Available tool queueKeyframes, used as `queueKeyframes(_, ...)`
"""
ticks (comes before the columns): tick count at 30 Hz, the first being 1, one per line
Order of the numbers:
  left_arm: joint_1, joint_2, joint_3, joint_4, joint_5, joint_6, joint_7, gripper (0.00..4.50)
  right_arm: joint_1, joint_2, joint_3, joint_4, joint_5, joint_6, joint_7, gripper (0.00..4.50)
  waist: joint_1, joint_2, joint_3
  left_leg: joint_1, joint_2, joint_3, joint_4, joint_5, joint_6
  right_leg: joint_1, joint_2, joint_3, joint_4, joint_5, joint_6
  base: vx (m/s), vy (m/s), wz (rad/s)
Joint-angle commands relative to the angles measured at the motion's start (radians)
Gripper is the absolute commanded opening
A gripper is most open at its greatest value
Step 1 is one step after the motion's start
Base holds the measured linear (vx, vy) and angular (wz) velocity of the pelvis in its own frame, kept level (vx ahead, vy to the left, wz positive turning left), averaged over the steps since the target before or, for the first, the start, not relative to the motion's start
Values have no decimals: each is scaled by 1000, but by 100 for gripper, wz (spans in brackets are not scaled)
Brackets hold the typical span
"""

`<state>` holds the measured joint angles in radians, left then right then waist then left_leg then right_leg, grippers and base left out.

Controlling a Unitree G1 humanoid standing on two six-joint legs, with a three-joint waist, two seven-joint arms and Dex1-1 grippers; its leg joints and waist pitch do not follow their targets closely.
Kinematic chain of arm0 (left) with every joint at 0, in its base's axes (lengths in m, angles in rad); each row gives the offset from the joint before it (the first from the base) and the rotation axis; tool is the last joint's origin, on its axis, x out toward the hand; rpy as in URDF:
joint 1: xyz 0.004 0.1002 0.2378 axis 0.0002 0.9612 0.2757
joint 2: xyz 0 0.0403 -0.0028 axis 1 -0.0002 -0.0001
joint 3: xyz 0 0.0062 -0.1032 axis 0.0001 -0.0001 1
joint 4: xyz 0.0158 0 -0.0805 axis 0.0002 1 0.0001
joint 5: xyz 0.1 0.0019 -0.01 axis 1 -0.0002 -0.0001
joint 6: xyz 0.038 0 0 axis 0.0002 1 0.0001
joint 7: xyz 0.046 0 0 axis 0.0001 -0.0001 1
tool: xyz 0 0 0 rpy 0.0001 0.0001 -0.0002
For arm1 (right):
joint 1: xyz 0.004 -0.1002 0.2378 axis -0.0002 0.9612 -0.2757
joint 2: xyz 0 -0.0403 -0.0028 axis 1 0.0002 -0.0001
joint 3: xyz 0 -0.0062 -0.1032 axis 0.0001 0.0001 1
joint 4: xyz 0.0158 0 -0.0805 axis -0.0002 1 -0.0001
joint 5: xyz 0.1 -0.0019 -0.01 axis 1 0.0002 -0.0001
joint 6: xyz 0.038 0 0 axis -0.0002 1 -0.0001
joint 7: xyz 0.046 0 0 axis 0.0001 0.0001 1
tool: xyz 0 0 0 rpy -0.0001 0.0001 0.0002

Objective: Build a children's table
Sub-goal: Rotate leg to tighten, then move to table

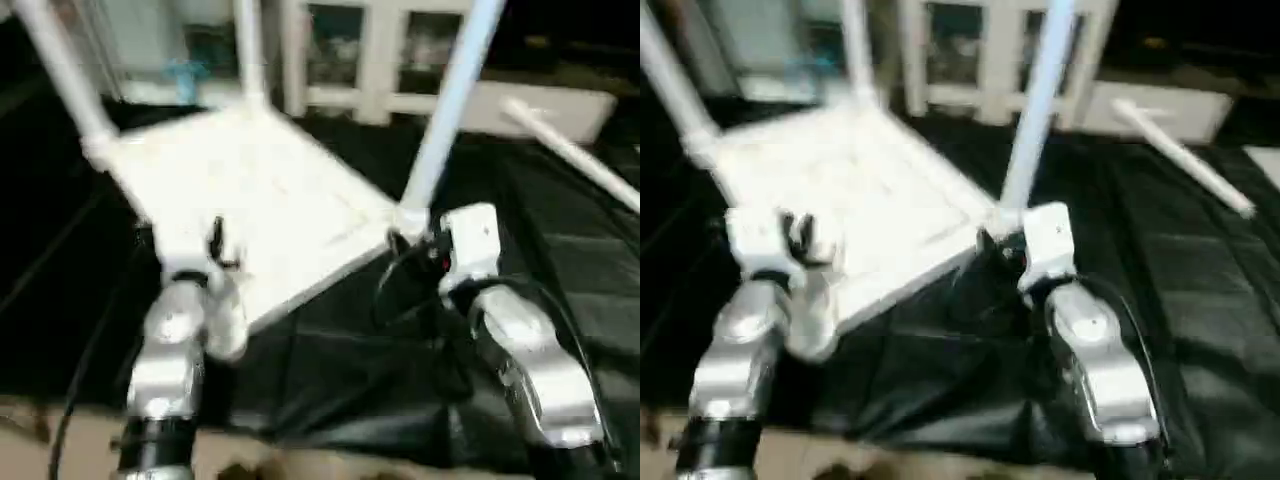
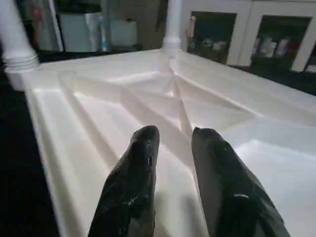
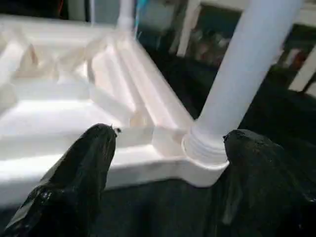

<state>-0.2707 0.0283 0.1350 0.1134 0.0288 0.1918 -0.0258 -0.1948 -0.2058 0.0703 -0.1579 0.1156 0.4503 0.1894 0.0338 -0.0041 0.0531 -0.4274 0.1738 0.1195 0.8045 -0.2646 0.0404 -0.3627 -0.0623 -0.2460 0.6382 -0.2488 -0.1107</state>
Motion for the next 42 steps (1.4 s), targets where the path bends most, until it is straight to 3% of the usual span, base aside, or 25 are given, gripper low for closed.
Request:
queueKeyframes(1,-1,4,-5,-41,16,22,15,137,-17,7,-3,5,6,-12,16,386,10,25,-55,29,66,-2,-110,-196,34,83,-175,13,-184,-433,-88,-16,-180,59)
queueKeyframes(2,0,5,-11,-46,17,26,17,137,-21,7,-4,17,5,-17,17,386,-18,73,-78,85,229,-188,-269,-86,139,34,-46,7,26,-208,25,-16,-180,59)
queueKeyframes(5,3,5,-20,-50,18,28,27,137,-32,6,-8,47,4,-29,17,386,-35,52,-78,107,155,-244,-221,304,381,-138,-5,160,196,-231,7,14,-178,62)
queueKeyframes(9,11,8,-21,-65,25,38,32,137,-34,-4,-3,72,-6,-44,24,386,-9,3,-57,20,-28,-200,-233,138,378,-34,-29,210,5,-91,-323,-61,-289,57)
queueKeyframes(10,13,9,-21,-69,25,42,33,137,-34,-6,-1,77,-11,-46,27,386,19,-58,-61,-42,-118,-66,-20,-27,261,26,-102,212,-113,-119,-486,-42,-349,62)
queueKeyframes(12,17,10,-21,-77,23,49,34,137,-31,-11,8,83,-25,-53,29,386,26,-65,-47,-44,-76,19,70,-181,81,33,-115,218,-122,-240,-410,-55,-339,54)
queueKeyframes(13,18,10,-21,-81,22,54,35,137,-29,-10,8,88,-31,-61,29,386,17,-56,-43,11,-81,45,50,-247,33,12,-97,231,-148,-321,-308,-67,-303,23)
queueKeyframes(14,18,12,-23,-83,21,57,38,137,-27,-2,-1,93,-24,-56,25,386,22,-50,-58,4,-62,31,-19,-269,52,81,-114,257,-145,-296,-253,-67,-303,23)
queueKeyframes(16,14,13,-23,-80,23,57,49,137,-28,9,-14,108,-13,-54,18,386,35,35,-86,111,76,-41,-178,-39,86,62,-36,198,-138,-85,-16,-42,-274,27)
queueKeyframes(17,13,13,-20,-79,24,55,53,137,-28,9,-14,113,-13,-55,16,386,-2,45,-110,217,369,-213,-252,415,206,-109,-43,139,95,-174,161,-39,-270,25)
queueKeyframes(18,10,13,-17,-76,25,55,55,137,-29,10,-13,113,-15,-56,14,386,-9,24,-112,227,302,-181,-187,848,259,-198,-65,172,194,-157,160,-13,-243,1)
queueKeyframes(20,8,14,-16,-75,25,56,57,137,-30,11,-12,113,-15,-58,13,386,-6,24,-93,137,136,-78,-194,1035,370,-174,-28,185,155,35,84,-26,-231,-9)
queueKeyframes(22,3,14,-14,-71,24,58,56,137,-32,13,-12,109,-13,-57,13,386,-12,-28,-104,112,40,-23,-201,702,445,-105,-11,189,34,243,-122,-51,-287,-2)
queueKeyframes(24,-17,20,-18,-51,28,54,59,137,-42,5,-6,113,-18,-67,21,386,11,-106,-119,2,-108,55,34,-131,232,11,-115,231,-115,137,-449,-41,-314,0)
queueKeyframes(27,-30,23,-22,-38,33,51,63,137,-48,4,-8,121,-15,-71,30,386,11,-70,-94,-6,-69,24,27,-205,10,11,-169,231,-128,87,-422,-53,-238,-1)
queueKeyframes(28,-32,25,-24,-38,34,52,66,137,-51,5,-11,128,-19,-75,35,386,14,-48,-83,-43,0,-2,0,-161,24,55,-246,151,-134,-67,-347,-110,-371,11)
queueKeyframes(29,-31,25,-25,-44,33,56,66,137,-54,6,-12,133,-20,-77,39,386,10,10,-78,-1,39,-29,-59,-94,23,52,-237,100,-176,-150,-260,-74,-225,12)
queueKeyframes(30,-31,26,-26,-45,33,57,66,137,-55,6,-12,134,-20,-78,41,386,-51,39,-61,-40,136,-149,-245,5,115,78,-90,-7,-50,-195,20,-55,-209,22)
queueKeyframes(32,-29,27,-26,-49,32,59,68,137,-60,7,-12,139,-22,-80,44,386,-76,38,-78,106,147,-276,-206,179,317,-149,-19,143,190,-248,58,-20,-248,47)
queueKeyframes(33,-27,29,-26,-50,31,60,68,137,-62,8,-10,140,-20,-79,47,386,-79,46,-81,113,126,-298,-206,324,386,-156,-17,163,193,-248,33,-59,-306,62)
queueKeyframes(35,-25,30,-25,-52,31,60,68,137,-63,13,-12,139,-14,-77,48,386,-70,21,-93,120,129,-233,-204,603,409,-138,-24,207,148,-127,-10,-118,-345,28)
queueKeyframes(37,-23,31,-24,-53,31,60,68,137,-64,17,-15,140,-5,-72,50,386,-37,-40,-96,63,-10,-142,-178,405,374,-26,-47,244,-12,162,-326,-91,-273,1)
queueKeyframes(38,-23,31,-24,-53,31,60,68,137,-64,17,-15,140,-5,-72,50,386,12,-96,-90,-41,-144,3,23,-22,245,42,-47,266,-101,280,-482,-111,-381,1)
queueKeyframes(40,-18,27,-21,-56,35,63,71,137,-57,8,-4,139,-1,-70,61,386,13,-86,-64,-39,-103,24,74,-181,20,28,-97,231,-102,66,-382,-137,-467,-1)
queueKeyframes(42,-16,26,-21,-57,34,61,73,137,-53,7,-3,136,1,-72,65,386,0,-69,-64,5,-86,28,22,-252,8,38,-120,257,-150,-208,-237,-112,-329,-5)
